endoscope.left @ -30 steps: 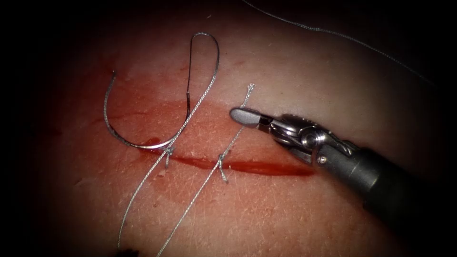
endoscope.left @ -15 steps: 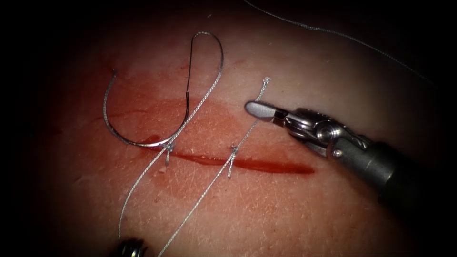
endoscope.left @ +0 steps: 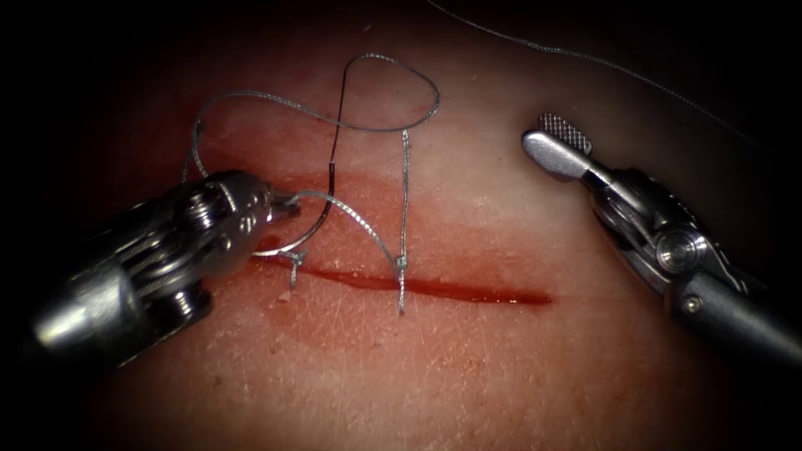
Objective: Wound Closure
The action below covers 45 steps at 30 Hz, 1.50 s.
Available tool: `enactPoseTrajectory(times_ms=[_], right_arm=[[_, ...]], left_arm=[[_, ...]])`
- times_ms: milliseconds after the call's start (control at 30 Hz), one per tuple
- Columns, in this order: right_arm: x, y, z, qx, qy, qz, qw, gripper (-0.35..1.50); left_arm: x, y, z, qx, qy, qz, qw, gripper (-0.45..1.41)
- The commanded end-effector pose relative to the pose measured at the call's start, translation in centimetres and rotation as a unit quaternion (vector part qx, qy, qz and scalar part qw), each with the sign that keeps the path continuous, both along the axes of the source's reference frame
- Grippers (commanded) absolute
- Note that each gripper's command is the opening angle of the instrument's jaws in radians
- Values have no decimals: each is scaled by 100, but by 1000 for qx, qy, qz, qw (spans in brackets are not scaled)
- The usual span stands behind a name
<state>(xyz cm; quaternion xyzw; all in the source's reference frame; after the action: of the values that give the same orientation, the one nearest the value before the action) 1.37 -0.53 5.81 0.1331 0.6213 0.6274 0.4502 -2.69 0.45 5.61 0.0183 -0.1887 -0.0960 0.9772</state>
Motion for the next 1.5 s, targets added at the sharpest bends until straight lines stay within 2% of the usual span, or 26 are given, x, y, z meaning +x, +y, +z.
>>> enactPoseTrajectory(times_ms=[33,100,133,233,400,433,533,633,667,733,767,833,900,1100,1267,1367,1433,1467,1500], right_arm=[[15,-1,12,-16,18,-33,999,-35],[21,-8,27,-22,40,-98,994,-35],[30,-13,39,-20,33,-123,992,-35],[51,-26,63,-39,27,-155,987,-35],[78,-30,78,-56,23,-175,983,-35],[91,-34,83,-68,30,-201,977,-35],[95,-34,84,-77,22,-191,978,-35],[81,-29,79,-70,12,-167,983,-35],[75,-30,77,-68,10,-161,985,2],[63,-33,68,-64,5,-150,987,89],[58,-34,62,-59,7,-149,987,96],[51,-37,47,-49,13,-150,987,94],[52,-38,36,-45,14,-150,988,109],[76,-53,29,-49,20,-165,985,109],[96,-59,26,-46,20,-162,985,86],[104,-60,29,-48,20,-165,985,25],[107,-60,32,-49,20,-165,985,10],[108,-60,33,-50,19,-165,985,-28],[108,-59,33,-40,26,-165,985,-35]], left_arm=[[-11,13,-6,-8,-10,12,1000,-45],[-20,16,-4,-10,-13,19,1000,-45],[-27,20,-3,-11,-16,22,1000,-45],[-41,31,-1,-19,-26,30,999,-45],[-48,42,4,-22,-30,41,998,-45],[-50,48,9,-25,-29,42,998,-45],[-50,47,11,-29,-26,47,998,-45],[-48,46,13,-31,-25,48,998,-45],[-48,47,14,-34,-22,51,998,-45],[-45,48,22,-49,-10,69,996,-45],[-44,49,24,-52,-11,71,996,-45],[-42,52,28,-60,-5,83,995,-45],[-40,55,31,-66,1,90,994,-45],[-40,50,35,-70,3,92,993,-45],[-41,46,39,-73,5,91,993,-45],[-42,46,39,-73,5,91,993,-45],[-42,45,38,-73,5,90,993,-45],[-42,45,38,-73,5,90,993,-45],[-42,45,38,-73,5,90,993,-45]])
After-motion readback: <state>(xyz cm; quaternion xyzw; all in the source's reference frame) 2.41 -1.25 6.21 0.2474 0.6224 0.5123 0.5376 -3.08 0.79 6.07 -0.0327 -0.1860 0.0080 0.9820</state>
